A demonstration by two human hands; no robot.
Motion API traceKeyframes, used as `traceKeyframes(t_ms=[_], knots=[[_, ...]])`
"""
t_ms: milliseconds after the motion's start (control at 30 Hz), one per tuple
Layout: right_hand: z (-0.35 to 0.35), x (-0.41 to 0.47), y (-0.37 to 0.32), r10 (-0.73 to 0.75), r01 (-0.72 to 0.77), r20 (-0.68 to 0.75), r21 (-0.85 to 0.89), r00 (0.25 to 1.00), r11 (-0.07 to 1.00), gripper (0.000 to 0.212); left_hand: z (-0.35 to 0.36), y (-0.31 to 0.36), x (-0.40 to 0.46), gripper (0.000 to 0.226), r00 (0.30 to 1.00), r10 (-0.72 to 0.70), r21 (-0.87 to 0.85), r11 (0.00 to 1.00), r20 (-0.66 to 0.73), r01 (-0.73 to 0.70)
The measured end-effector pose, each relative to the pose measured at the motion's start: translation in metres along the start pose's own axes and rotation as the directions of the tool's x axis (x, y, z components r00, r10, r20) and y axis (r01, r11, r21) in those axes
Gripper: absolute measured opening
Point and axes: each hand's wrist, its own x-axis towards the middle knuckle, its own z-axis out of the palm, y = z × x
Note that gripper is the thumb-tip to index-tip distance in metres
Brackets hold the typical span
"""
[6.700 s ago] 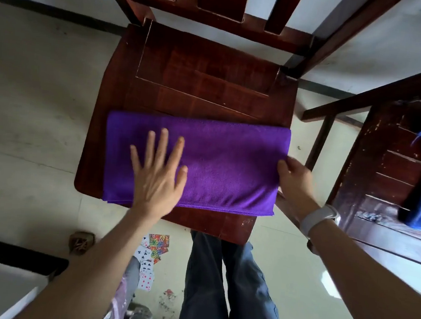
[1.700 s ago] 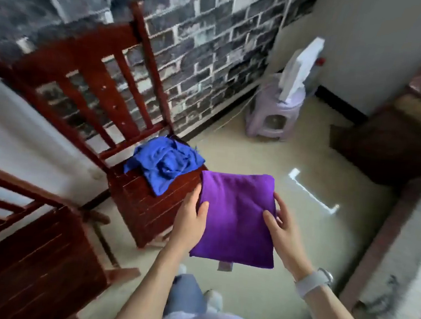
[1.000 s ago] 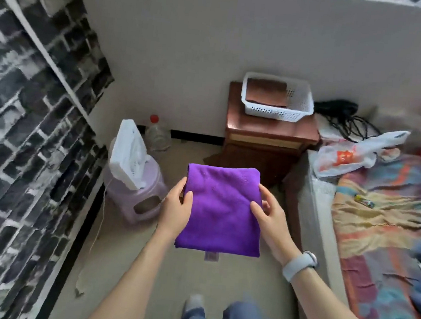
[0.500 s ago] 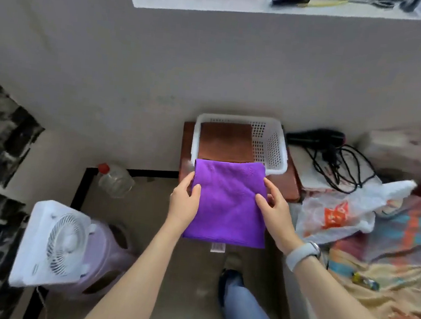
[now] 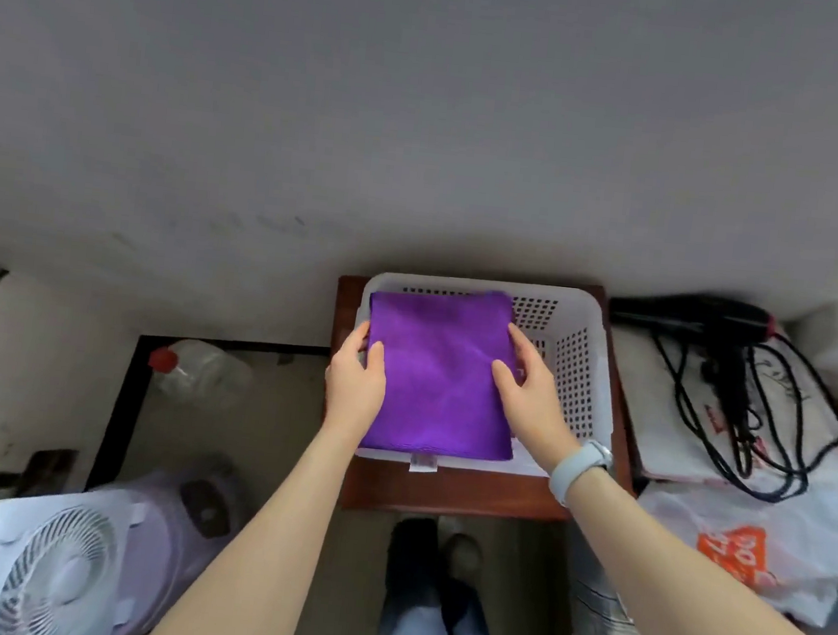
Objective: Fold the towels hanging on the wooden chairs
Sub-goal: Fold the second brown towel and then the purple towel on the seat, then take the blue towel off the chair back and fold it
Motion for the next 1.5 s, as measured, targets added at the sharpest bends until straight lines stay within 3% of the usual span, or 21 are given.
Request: traceKeyframes(t_ms=[67, 133, 167, 200, 267, 333, 367, 567, 833, 1033, 1100, 1200, 1300, 1500], knots=[[0.004, 0.012, 0.006, 0.053, -0.053, -0.009, -0.080, 0.999, 0.995, 0.051, 0.006, -0.006, 0.013, 0.040, 1.000, 0.017, 0.126, 0.992, -0.023, -0.014], [0.007, 0.012, 0.009, 0.030, -0.053, -0.082, -0.303, 0.996, 0.951, 0.053, 0.010, -0.008, 0.015, 0.043, 0.983, 0.163, 0.340, 0.932, -0.088, -0.124], [0.009, 0.010, 0.009, -0.052, -0.011, -0.125, -0.459, 0.991, 0.888, 0.053, 0.012, -0.008, 0.015, 0.045, 0.959, 0.266, 0.446, 0.873, -0.094, -0.198], [0.013, 0.007, 0.008, -0.173, 0.062, -0.125, -0.612, 0.977, 0.789, 0.054, 0.015, -0.009, 0.014, 0.046, 0.927, 0.370, 0.535, 0.796, -0.060, -0.283], [0.025, 0.002, 0.010, -0.366, 0.231, 0.012, -0.793, 0.931, 0.563, 0.057, 0.023, -0.017, 0.010, 0.047, 0.859, 0.500, 0.635, 0.629, 0.111, -0.448], [0.037, 0.005, 0.014, -0.391, 0.327, 0.159, -0.849, 0.907, 0.415, 0.059, 0.030, -0.026, 0.011, 0.049, 0.843, 0.465, 0.668, 0.539, 0.272, -0.513], [0.040, 0.012, 0.016, -0.364, 0.325, 0.180, -0.862, 0.914, 0.390, 0.058, 0.034, -0.029, 0.016, 0.050, 0.852, 0.427, 0.683, 0.526, 0.303, -0.507], [0.030, 0.054, 0.038, -0.208, 0.222, 0.147, -0.889, 0.967, 0.400, 0.058, 0.047, -0.036, 0.047, 0.061, 0.867, 0.371, 0.715, 0.500, 0.333, -0.489], [0.034, 0.064, 0.050, -0.132, 0.186, 0.142, -0.884, 0.981, 0.430, 0.060, 0.055, -0.041, 0.056, 0.065, 0.874, 0.333, 0.778, 0.414, 0.354, -0.473], [0.024, 0.052, 0.017, -0.082, 0.212, 0.197, -0.853, 0.977, 0.476, 0.057, 0.036, -0.016, 0.050, 0.063, 0.863, 0.276, 0.758, 0.414, 0.423, -0.504], [0.018, 0.045, -0.003, -0.114, 0.211, 0.178, -0.827, 0.977, 0.521, 0.049, 0.023, 0.001, 0.042, 0.056, 0.876, 0.300, 0.738, 0.475, 0.377, -0.480], [0.015, 0.028, -0.035, -0.207, 0.265, 0.171, -0.736, 0.963, 0.623, 0.040, -0.004, 0.023, 0.018, 0.048, 0.917, 0.316, 0.657, 0.641, 0.245, -0.396], [0.022, -0.001, -0.064, -0.257, 0.360, 0.254, -0.590, 0.932, 0.723, 0.037, -0.040, 0.029, -0.020, 0.043, 0.950, 0.306, 0.565, 0.774, 0.063, -0.287], [0.069, -0.090, -0.083, -0.314, 0.586, 0.553, -0.427, 0.772, 0.689, 0.031, -0.112, -0.017, -0.154, 0.034, 0.910, 0.155, 0.434, 0.900, -0.385, 0.030]])
